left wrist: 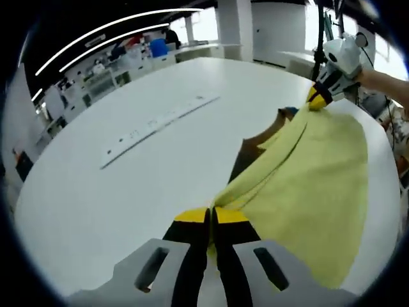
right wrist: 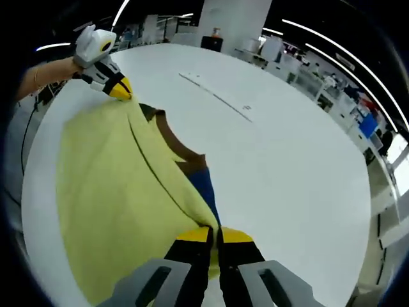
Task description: Fold the garment on the visible template until the final outline fits inside the template.
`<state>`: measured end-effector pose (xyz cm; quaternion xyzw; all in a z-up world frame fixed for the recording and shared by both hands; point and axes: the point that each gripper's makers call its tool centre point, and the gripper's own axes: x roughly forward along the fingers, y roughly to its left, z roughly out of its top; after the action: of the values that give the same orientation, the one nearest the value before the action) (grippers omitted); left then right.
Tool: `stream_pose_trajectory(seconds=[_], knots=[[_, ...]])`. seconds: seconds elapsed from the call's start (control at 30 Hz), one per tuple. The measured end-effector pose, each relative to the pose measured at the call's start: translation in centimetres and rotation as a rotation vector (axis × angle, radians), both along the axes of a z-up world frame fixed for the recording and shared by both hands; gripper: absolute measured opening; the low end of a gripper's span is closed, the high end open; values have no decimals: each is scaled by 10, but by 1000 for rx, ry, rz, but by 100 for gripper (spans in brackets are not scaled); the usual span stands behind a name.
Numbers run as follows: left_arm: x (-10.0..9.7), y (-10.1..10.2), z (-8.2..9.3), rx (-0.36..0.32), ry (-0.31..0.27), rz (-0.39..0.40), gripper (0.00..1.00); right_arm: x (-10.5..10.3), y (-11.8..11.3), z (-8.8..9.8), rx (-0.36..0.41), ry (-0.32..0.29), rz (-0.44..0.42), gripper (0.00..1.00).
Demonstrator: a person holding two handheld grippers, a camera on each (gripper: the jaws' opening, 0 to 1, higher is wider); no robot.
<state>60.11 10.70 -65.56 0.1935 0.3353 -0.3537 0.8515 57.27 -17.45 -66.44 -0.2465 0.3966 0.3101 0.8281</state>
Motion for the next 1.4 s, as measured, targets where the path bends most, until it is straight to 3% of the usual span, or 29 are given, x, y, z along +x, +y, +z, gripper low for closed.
stream_pose_trajectory(seconds=[0.17,0.27,0.4,0.57,0.67,0.77,0.83,0.93,1.0,1.1,1.23,1.33,1.4], knots=[[-3,5,5,30,-12,-30,4,-4,-2,7,10,-5,7,11],[-8,4,9,-18,2,-53,13,-9,-7,10,6,-4,15,15],[-14,11,6,30,-15,-101,23,-15,-11,10,-7,-6,20,20],[-11,15,1,70,-47,-104,18,-14,-20,4,-73,-35,61,15],[-5,15,3,60,-70,-82,9,-10,-24,4,-106,-70,63,3],[-3,17,3,68,-86,-63,5,-6,-26,8,-87,-100,33,0],[0,20,5,71,-109,-43,3,-4,-24,13,-47,-114,2,0],[3,21,12,-11,-102,28,3,-1,-24,20,-4,-121,-31,0],[8,22,12,-62,-88,79,3,5,-24,21,61,-113,-98,0],[12,25,7,-80,-75,129,3,9,-26,16,141,-74,-206,0],[17,26,2,-210,-13,316,4,18,-28,10,225,-63,-326,0],[15,28,-6,-168,-6,319,5,23,-32,9,219,-66,-372,2],[17,28,-4,-185,-21,331,6,24,-35,7,206,-61,-390,5]])
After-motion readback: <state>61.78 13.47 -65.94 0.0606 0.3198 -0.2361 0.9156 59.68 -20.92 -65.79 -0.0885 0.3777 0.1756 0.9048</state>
